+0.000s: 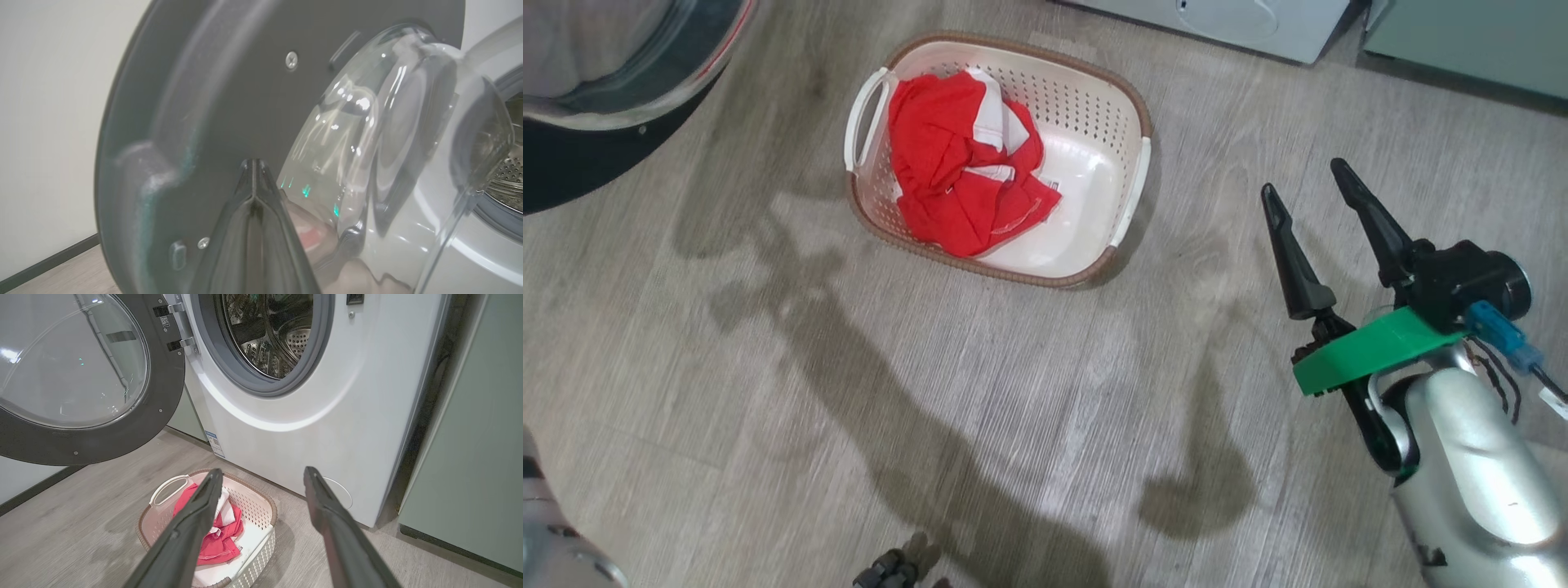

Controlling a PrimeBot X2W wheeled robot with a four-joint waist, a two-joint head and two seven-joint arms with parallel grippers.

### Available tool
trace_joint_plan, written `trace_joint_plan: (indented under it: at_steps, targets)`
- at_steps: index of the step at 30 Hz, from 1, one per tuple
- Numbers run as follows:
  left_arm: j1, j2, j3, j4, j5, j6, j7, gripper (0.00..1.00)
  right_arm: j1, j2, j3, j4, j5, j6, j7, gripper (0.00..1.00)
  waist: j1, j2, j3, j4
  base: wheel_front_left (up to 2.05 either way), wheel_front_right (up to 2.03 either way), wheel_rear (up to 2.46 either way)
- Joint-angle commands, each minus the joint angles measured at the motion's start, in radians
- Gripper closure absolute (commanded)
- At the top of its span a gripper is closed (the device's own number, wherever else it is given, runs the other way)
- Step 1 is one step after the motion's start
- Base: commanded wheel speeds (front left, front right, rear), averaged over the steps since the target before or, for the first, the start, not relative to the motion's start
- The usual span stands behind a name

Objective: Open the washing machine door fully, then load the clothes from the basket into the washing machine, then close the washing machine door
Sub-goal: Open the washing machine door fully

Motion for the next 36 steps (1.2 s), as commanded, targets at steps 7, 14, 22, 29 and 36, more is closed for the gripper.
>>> trace_joint_plan:
  at_steps: [7,14,22,29,36]
  targets:
    - [0.082,0.029,-0.029,-0.085,0.022,-0.008,-0.005,1.0,0.013,0.041,0.025,-0.001,0.023,0.0,-0.015,0.0,-0.0001,0.0,-0.074,-0.009,0.0,0.0,0.0]
    - [0.186,-0.034,-0.117,-0.158,-0.016,-0.009,-0.005,1.0,0.032,0.059,0.011,0.028,0.054,0.0,-0.029,0.0,-0.0001,0.0,-0.167,-0.028,0.0,0.0,0.0]
    - [0.323,-0.083,-0.293,-0.24,-0.089,-0.01,-0.005,1.0,0.067,0.088,-0.024,0.025,0.066,0.0,-0.033,0.0,-0.0001,0.0,-0.284,-0.082,0.0,0.0,0.0]
    - [0.44,-0.103,-0.418,-0.298,-0.126,-0.01,-0.005,1.0,0.124,0.108,-0.076,-0.017,0.07,0.0,-0.033,0.0,-0.0001,0.0,-0.368,-0.149,0.0,0.0,0.0]
    - [0.535,-0.135,-0.463,-0.376,-0.144,-0.01,-0.005,1.0,0.178,0.119,-0.104,-0.047,0.073,0.0,-0.034,0.0,-0.0001,0.0,-0.418,-0.21,0.0,0.0,0.0]
